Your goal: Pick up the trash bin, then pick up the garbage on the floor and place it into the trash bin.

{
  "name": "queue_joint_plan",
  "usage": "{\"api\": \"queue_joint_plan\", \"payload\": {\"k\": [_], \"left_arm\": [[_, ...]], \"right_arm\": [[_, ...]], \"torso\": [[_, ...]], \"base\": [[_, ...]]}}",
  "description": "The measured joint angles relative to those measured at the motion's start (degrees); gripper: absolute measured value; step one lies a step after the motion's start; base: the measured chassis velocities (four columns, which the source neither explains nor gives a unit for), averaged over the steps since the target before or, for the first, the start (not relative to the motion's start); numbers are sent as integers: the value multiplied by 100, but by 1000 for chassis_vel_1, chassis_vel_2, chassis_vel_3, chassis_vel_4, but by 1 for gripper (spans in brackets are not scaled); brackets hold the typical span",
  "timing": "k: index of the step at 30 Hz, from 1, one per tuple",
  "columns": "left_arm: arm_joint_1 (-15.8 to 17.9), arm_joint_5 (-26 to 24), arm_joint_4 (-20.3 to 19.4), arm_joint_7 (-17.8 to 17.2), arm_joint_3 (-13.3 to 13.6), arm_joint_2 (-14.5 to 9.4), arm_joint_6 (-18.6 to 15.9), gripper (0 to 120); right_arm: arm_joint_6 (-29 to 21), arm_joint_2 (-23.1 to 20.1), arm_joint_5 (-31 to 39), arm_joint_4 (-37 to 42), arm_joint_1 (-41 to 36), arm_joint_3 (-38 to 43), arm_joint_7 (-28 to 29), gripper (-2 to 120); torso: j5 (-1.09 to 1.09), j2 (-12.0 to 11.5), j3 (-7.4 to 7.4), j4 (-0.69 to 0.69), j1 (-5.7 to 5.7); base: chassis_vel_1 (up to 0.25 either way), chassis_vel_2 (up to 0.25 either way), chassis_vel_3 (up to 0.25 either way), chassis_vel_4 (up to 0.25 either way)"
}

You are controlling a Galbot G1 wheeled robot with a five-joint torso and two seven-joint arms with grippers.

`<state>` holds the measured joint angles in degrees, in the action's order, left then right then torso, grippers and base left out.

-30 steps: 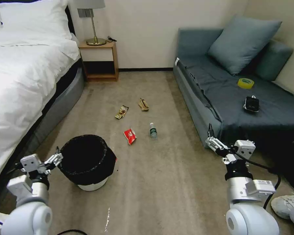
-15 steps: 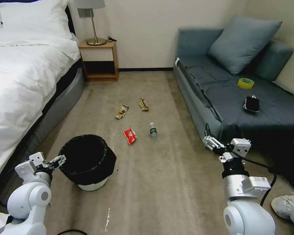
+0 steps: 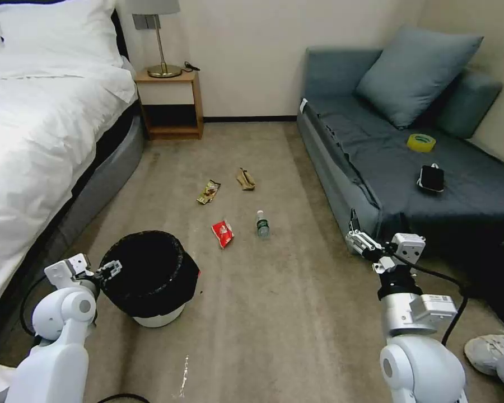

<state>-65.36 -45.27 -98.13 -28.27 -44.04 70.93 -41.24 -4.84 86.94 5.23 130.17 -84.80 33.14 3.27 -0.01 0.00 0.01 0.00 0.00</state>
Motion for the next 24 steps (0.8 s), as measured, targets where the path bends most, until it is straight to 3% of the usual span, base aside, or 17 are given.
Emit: {"api": "queue_joint_plan", "payload": {"k": [10,14,24], "left_arm": [[81,-151,260,-64,35,13,-73,97],[92,-304,300,-129,36,28,-87,91],[97,-445,363,-144,4,54,-69,54]], "right_arm": [[-5,21,-1,-54,48,-1,-2,100],[-5,30,-5,-74,64,-12,-2,100],[20,30,-14,-134,96,-22,0,100]], "torso": [[0,0,0,0,0],[3,0,-1,0,0],[4,1,-1,1,-1]], "base": [[0,0,0,0],[0,0,0,0],[0,0,0,0]]}}
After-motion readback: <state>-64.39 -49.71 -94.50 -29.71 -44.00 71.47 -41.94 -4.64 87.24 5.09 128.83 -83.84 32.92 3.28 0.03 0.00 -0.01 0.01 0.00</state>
